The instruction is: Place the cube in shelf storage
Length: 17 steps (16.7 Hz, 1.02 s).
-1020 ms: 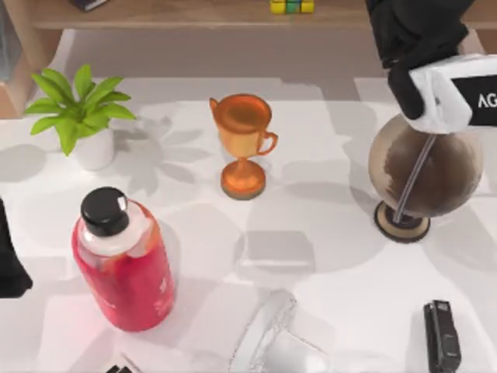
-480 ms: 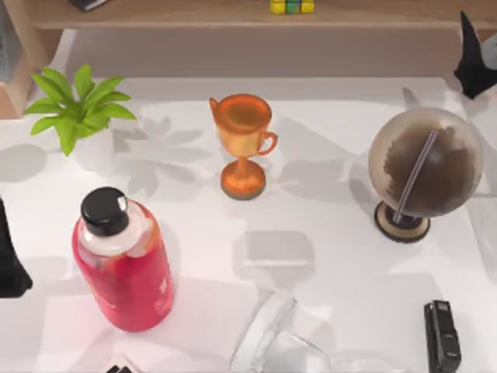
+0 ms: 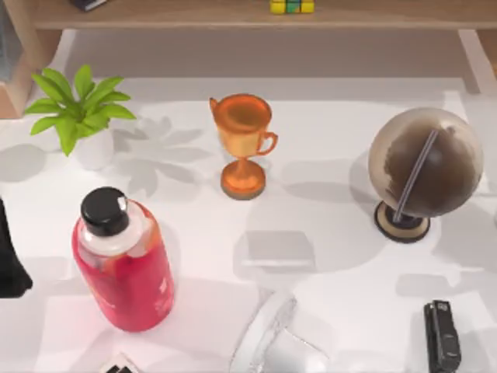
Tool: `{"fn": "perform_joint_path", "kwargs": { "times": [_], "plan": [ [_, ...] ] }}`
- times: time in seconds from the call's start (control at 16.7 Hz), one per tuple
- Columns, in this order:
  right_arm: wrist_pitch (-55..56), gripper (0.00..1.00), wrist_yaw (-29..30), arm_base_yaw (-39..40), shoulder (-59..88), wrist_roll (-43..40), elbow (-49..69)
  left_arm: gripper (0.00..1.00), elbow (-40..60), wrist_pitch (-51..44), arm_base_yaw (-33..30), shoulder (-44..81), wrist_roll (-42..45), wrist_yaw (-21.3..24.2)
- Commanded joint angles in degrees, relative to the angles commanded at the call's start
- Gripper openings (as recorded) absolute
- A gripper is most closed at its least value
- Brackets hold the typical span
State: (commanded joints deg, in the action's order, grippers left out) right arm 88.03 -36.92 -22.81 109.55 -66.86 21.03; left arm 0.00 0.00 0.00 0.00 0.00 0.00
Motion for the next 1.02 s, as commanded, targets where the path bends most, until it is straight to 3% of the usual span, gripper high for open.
{"fn": "perform_joint_path", "kwargs": {
  "times": [0.24,0.48,1.02],
  "plan": [
    [2.92,1.00,-3.95,-10.18,2.79,-11.56,-1.88,1.00,0.00,0.00,0.00,0.00,0.00,0.00],
    [4.24,1.00,-4.30,-17.76,5.91,-19.68,1.91,1.00,0.00,0.00,0.00,0.00,0.00,0.00],
    [4.26,1.00,-3.84,-19.69,6.94,-21.99,3.91,1.00,0.00,0.00,0.00,0.00,0.00,0.00]
  ]
}}
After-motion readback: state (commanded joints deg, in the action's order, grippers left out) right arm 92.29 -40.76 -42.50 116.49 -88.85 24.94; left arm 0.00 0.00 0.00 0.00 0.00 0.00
